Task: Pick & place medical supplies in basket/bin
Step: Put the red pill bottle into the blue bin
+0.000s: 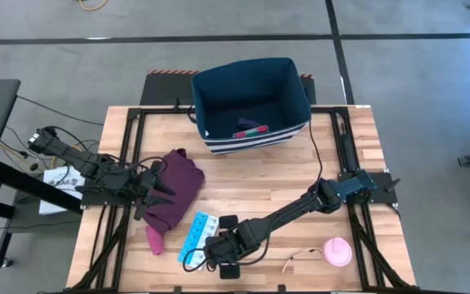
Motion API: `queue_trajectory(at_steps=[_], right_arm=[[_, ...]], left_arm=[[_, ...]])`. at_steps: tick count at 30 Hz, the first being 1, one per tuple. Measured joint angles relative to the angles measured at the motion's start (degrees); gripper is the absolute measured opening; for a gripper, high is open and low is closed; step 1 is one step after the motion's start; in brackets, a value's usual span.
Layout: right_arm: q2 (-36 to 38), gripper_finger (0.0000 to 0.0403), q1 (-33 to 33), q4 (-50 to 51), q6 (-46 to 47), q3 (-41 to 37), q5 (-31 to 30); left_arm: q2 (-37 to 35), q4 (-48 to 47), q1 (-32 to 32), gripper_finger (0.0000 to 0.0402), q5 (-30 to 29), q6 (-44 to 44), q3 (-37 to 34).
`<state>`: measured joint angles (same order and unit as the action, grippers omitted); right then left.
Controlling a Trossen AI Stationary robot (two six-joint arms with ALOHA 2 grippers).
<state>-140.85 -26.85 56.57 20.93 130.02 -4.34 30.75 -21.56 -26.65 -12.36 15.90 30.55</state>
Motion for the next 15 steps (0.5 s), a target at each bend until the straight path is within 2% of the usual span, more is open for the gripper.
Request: queue_trajectory(at_steps=[4, 8, 12, 15], right_arm=[[1.03, 0.0112, 0.0, 1.44, -1.73, 0.49, 0.14], [3.28, 0.0129, -0.01, 6.82, -4.25, 4.52, -0.89], [8.36, 0.0127, 0.31, 10.59, -10.75, 4.24, -8.74], [13.81, 0.012, 0.97, 13.11, -19.0, 4.27, -20.87]], left_arm=[[0.01, 0.02, 0.0, 0.0114, 0.0, 0.0, 0.0], [0.0, 1.11, 0.0, 0.0114, -0.02, 0.0, 0.0], [-0.01, 3.07, 0.0, 0.0114, -0.27, -0.04, 0.0], [0.01, 3.76, 0.0, 0.0114, -1.04, -0.04, 0.02]])
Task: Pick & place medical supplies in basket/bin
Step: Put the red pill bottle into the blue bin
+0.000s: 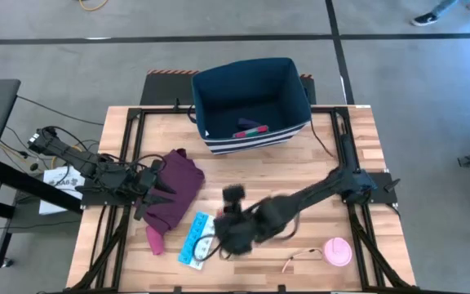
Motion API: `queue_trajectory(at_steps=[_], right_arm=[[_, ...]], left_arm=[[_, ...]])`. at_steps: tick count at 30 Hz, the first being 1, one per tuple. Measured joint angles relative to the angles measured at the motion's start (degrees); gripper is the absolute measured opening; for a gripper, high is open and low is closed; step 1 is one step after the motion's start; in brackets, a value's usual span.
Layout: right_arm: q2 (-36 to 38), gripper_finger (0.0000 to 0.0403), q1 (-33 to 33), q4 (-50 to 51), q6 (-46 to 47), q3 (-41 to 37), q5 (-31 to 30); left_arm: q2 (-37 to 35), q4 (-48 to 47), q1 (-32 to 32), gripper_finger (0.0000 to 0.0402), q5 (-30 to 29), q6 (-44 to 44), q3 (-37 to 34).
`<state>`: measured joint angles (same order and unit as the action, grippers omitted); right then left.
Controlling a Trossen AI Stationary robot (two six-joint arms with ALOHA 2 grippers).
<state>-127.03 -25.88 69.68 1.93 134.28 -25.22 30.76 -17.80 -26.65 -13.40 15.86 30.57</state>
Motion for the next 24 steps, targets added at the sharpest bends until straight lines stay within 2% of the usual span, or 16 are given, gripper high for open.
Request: queue_trajectory(at_steps=[3, 6, 8, 10, 13, 18, 21, 24], right_arm=[[5.55, 0.0122, 1.41, 0.78, -10.67, 0.08, -13.33], [11.09, 0.0128, 4.48, -0.52, -18.45, 0.08, -24.04], [14.89, 0.013, 8.25, -2.06, -20.78, 0.08, -27.29], [17.99, 0.0131, 13.34, -3.47, -20.69, 0.12, -26.77], [20.55, 0.013, 23.34, -4.0, -15.6, 0.15, -19.93], [18.46, 0.0133, 40.54, -3.1, -2.07, -0.49, -1.56], [13.32, 0.0134, 47.33, -2.4, -2.49, -1.2, 7.3], [6.8, 0.0134, 50.41, -3.11, -6.65, -1.41, 19.35]], left_arm=[[0.11, 0.69, 0.0, 0.0114, -2.2, -0.03, -0.01], [0.35, 1.13, 0.01, 0.0114, -3.88, -0.82, 0.0], [0.4, 0.9, 0.0, 0.0114, -3.99, -1.6, 0.0], [0.38, 1.09, 0.0, 0.0114, -4.35, -2.03, 0.0], [0.38, 1.07, 0.0, 0.0114, -6.19, -2.91, 0.0], [0.38, 1.0, 0.02, 0.0114, -8.68, -3.4, 0.0], [0.38, 0.96, 0.0, 0.0114, -8.73, -4.63, 0.0], [0.38, 0.45, 0.02, 0.0114, -8.77, -5.54, 0.0]])
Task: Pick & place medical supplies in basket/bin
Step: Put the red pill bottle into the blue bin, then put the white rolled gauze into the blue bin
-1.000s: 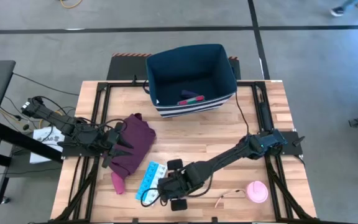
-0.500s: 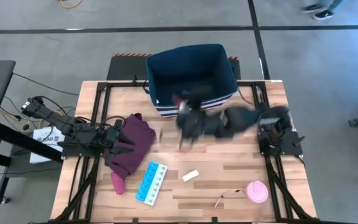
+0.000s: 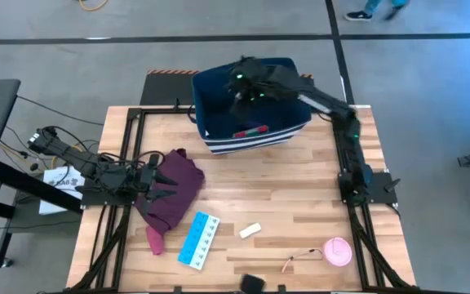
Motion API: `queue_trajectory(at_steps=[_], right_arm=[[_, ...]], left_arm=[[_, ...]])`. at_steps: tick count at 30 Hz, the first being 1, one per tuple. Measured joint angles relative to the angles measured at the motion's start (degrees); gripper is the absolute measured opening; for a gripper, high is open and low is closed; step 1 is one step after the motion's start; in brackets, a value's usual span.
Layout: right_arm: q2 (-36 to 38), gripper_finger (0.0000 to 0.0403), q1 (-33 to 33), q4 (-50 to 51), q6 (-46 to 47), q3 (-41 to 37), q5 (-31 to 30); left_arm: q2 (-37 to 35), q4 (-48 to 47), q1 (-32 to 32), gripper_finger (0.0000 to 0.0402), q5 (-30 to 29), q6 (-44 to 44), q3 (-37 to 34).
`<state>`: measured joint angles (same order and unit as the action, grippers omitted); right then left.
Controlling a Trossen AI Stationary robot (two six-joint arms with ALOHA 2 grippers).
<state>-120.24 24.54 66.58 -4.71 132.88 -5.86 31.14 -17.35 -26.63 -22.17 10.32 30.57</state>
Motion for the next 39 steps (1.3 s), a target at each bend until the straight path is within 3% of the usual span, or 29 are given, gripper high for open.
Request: queue_trajectory(at_steps=[2, 4, 9, 17, 21, 29, 39], right_arm=[[-3.51, 0.0134, 0.95, -2.65, -2.23, 0.0, 5.71], [-6.44, 0.0134, 1.41, -5.27, -3.73, 0.02, 7.24], [-11.89, 0.0149, 1.56, -7.92, -8.76, 0.07, 7.39], [-11.35, 0.022, 1.05, -6.9, -8.83, 0.05, 7.04], [-7.02, 0.0237, 0.96, -7.74, -8.85, 0.19, 4.85], [6.24, 0.0234, -2.58, -6.87, -5.01, 0.16, 2.76], [19.58, 0.0215, -20.34, 4.47, 8.41, 0.23, 3.04]], left_arm=[[0.0, -0.62, 0.0, 0.0114, 0.02, -0.01, 0.0], [-0.02, -1.57, 0.0, 0.0114, -0.58, 0.04, 0.0], [-0.02, -4.56, -0.01, 0.0114, -3.57, 1.66, 0.0], [-0.02, -6.04, 0.0, 0.0114, -4.19, 3.35, 0.0], [-0.02, -5.23, 0.0, 0.0114, -5.68, 3.37, 0.0], [-0.02, -5.22, -0.01, 0.0114, -3.53, 3.78, 0.0], [-0.02, -5.22, -0.02, 0.0114, -2.15, 5.54, 0.0]])
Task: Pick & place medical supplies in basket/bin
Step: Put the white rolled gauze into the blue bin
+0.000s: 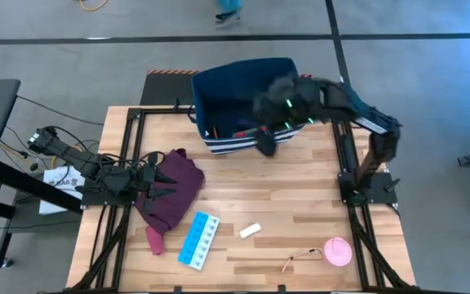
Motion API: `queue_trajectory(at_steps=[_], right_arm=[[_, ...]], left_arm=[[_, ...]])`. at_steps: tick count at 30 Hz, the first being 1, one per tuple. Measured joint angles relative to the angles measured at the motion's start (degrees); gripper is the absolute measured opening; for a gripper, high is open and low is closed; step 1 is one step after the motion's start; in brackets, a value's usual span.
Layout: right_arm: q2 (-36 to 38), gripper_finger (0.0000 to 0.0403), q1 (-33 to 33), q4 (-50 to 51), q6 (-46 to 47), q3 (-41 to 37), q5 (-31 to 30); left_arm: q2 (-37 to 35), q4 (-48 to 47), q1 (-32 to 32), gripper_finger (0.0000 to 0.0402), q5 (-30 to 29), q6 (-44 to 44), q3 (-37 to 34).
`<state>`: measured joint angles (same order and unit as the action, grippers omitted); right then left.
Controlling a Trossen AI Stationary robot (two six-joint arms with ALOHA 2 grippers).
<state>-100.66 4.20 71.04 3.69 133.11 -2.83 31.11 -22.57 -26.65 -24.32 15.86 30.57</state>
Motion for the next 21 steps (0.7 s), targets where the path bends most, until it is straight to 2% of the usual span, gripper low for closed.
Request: queue_trajectory(at_steps=[5, 11, 16, 21], right_arm=[[0.04, 0.0211, -12.07, 6.3, 6.0, -0.04, -5.85], [-9.06, 0.021, -23.07, 11.43, 11.54, -0.06, -8.99], [-21.1, 0.021, -27.31, 12.91, 11.51, -0.12, -8.37], [-32.93, 0.021, -28.21, 14.19, 11.48, -0.15, -4.35]], left_arm=[[0.0, 0.0, 0.0, 0.0114, 0.0, 0.0, 0.0], [0.02, 0.0, 0.01, 0.0114, -0.02, -0.01, 0.0], [0.0, 1.63, 0.0, 0.0114, -0.01, -0.23, 0.0], [0.0, 1.95, 0.0, 0.0114, 1.41, -0.22, 0.0]])
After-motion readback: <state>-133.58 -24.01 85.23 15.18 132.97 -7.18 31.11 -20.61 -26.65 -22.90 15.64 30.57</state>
